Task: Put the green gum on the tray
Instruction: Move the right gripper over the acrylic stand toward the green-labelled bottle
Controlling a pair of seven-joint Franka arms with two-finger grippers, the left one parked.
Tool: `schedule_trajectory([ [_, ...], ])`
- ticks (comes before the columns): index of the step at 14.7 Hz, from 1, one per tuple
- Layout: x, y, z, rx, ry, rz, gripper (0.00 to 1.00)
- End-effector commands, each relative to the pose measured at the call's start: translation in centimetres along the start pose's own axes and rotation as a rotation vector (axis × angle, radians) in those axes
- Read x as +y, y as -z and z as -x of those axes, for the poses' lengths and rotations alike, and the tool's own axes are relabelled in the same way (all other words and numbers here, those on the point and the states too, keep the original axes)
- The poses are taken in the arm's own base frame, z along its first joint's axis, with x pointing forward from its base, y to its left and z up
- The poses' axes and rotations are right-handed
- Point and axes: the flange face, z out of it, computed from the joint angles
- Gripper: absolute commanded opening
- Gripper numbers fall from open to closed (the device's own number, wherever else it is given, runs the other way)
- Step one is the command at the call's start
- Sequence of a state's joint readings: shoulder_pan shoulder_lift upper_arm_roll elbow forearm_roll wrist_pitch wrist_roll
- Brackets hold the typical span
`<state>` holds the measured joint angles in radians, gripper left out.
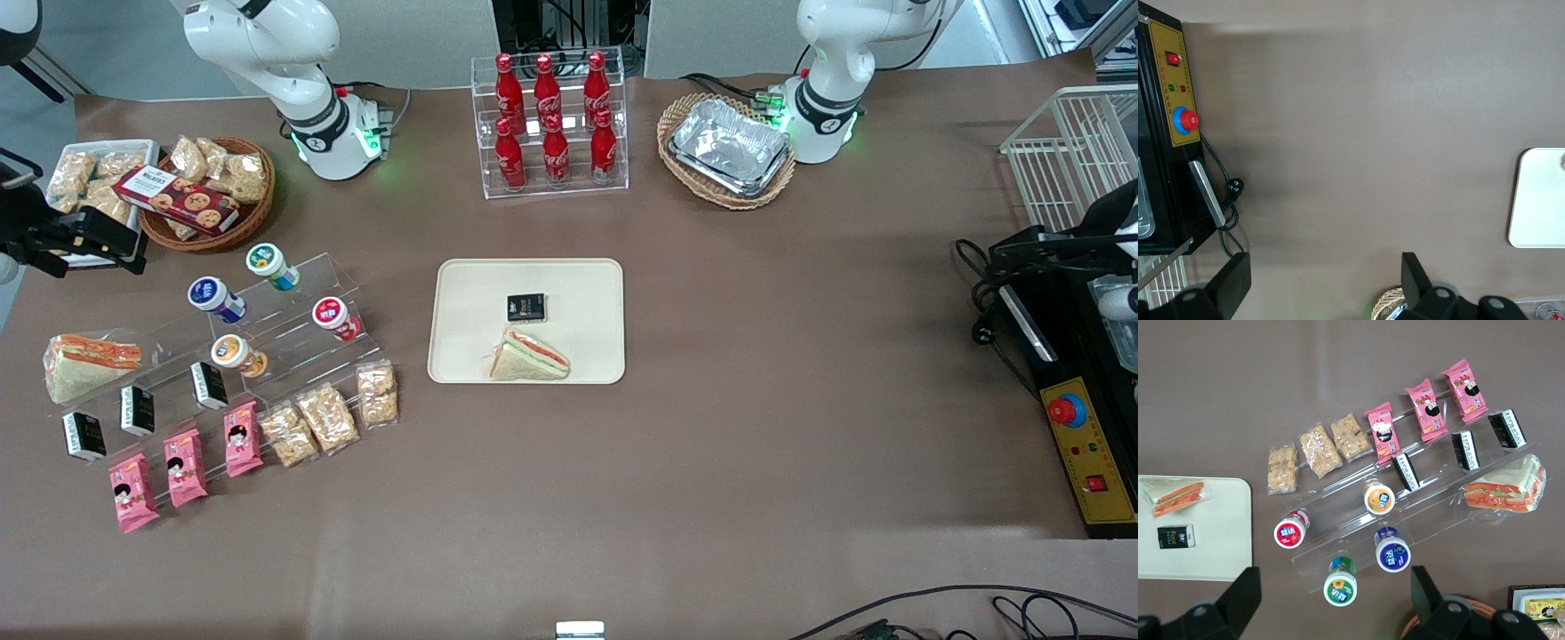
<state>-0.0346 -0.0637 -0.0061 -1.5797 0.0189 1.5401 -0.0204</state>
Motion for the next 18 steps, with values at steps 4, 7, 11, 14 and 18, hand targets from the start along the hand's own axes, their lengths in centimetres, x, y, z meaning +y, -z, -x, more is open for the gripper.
schedule_trajectory([
  [4,-0.1,0.5,-0.3,0.013,-0.007,-0.005,1.0],
  [7,-2.1,0.3,-0.3,0.006,0.032,0.006,1.0],
  [11,-2.9,-1.1,0.3,-0.039,0.049,0.012,1.0],
  [14,-3.6,-1.0,1.7,-0.036,0.063,0.011,1.0],
  [18,-4.5,0.0,4.8,-0.025,0.081,0.009,1.0],
])
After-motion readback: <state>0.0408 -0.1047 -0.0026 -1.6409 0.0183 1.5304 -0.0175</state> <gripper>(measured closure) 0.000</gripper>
